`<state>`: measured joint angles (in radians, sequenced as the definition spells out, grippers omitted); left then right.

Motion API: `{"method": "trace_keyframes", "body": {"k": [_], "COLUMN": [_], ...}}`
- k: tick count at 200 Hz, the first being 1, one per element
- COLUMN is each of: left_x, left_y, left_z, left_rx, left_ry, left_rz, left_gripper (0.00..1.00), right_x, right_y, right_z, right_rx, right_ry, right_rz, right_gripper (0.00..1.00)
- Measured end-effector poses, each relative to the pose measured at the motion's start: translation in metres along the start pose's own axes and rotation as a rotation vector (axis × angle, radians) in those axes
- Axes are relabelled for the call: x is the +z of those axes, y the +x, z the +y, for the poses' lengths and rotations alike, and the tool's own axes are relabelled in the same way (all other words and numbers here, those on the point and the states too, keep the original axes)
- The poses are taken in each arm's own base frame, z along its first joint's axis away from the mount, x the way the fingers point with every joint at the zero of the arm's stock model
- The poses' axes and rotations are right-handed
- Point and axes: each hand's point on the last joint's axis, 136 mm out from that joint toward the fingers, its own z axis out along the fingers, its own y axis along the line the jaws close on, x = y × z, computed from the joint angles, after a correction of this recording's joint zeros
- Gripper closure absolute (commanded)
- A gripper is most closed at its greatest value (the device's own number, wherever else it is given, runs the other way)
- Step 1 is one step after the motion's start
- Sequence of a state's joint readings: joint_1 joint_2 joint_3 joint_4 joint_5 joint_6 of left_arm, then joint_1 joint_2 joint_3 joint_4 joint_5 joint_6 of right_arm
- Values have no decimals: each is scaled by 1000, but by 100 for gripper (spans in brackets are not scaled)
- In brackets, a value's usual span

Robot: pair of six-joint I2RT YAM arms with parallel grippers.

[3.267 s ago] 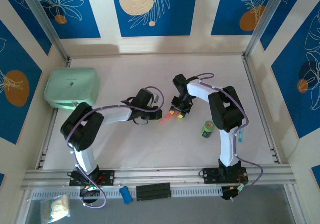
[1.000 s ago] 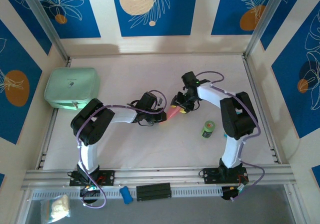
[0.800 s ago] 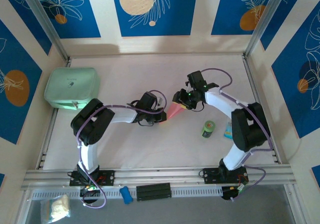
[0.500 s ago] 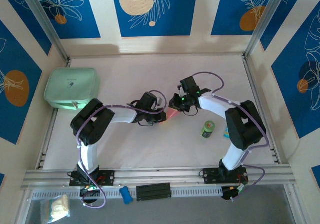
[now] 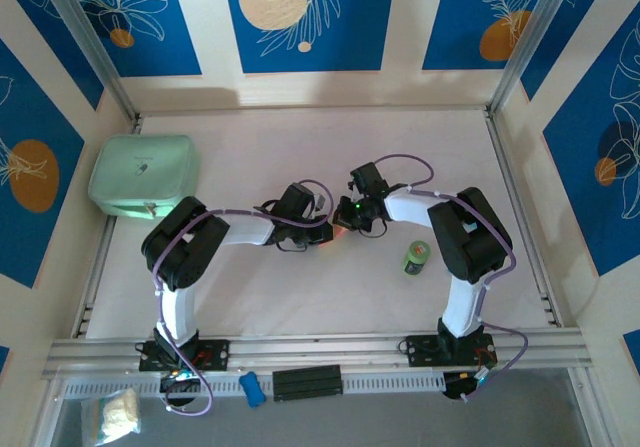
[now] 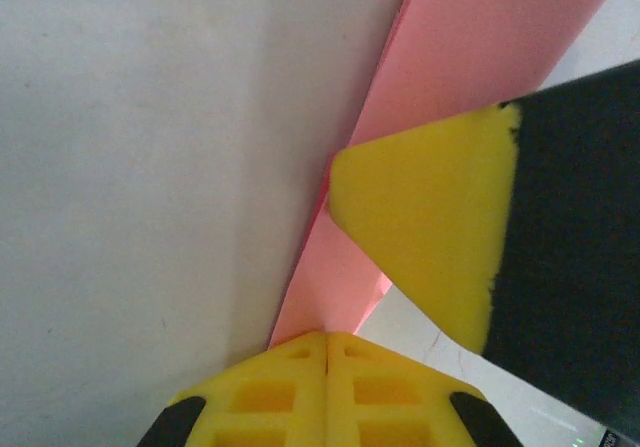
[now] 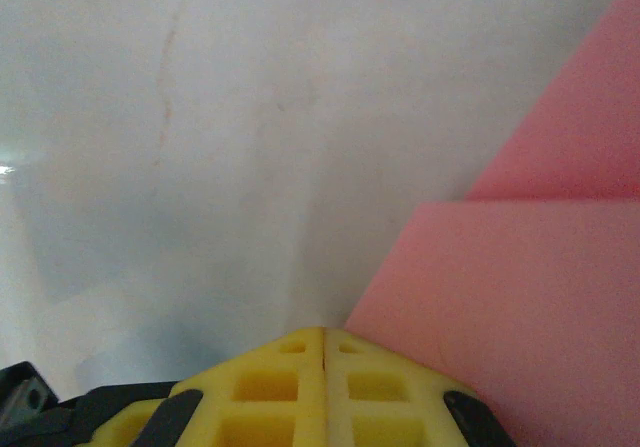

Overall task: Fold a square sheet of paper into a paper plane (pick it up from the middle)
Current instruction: Fold the wing for the fifth time at the center of the table.

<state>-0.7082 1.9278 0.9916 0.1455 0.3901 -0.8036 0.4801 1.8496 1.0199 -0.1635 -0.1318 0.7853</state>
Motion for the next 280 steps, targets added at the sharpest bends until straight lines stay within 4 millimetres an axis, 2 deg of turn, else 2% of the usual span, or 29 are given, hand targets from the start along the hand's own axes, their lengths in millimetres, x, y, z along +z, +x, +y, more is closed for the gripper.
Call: {"method": "trace_keyframes", "body": {"k": [37, 85, 164, 280], "left_x": [0, 0, 0, 1], "left_y": [0, 0, 0, -2], "left_z": [0, 0, 0, 0], "left_rx": [0, 0, -3, -2], "left_ry": [0, 0, -1, 2], "left_rz": [0, 0, -1, -15], "left_gripper": [99, 100, 100, 100], "right_x": [-7, -29, -6, -8], "right_y": [1, -6, 8, 1], "right_z": [-3, 14, -4, -21], "right_rx": [6, -17, 17, 64], "right_ry": [-14, -58, -11, -89], "right_rz": [-12, -62, -2, -2], "right_gripper": [98, 98, 98, 99]}}
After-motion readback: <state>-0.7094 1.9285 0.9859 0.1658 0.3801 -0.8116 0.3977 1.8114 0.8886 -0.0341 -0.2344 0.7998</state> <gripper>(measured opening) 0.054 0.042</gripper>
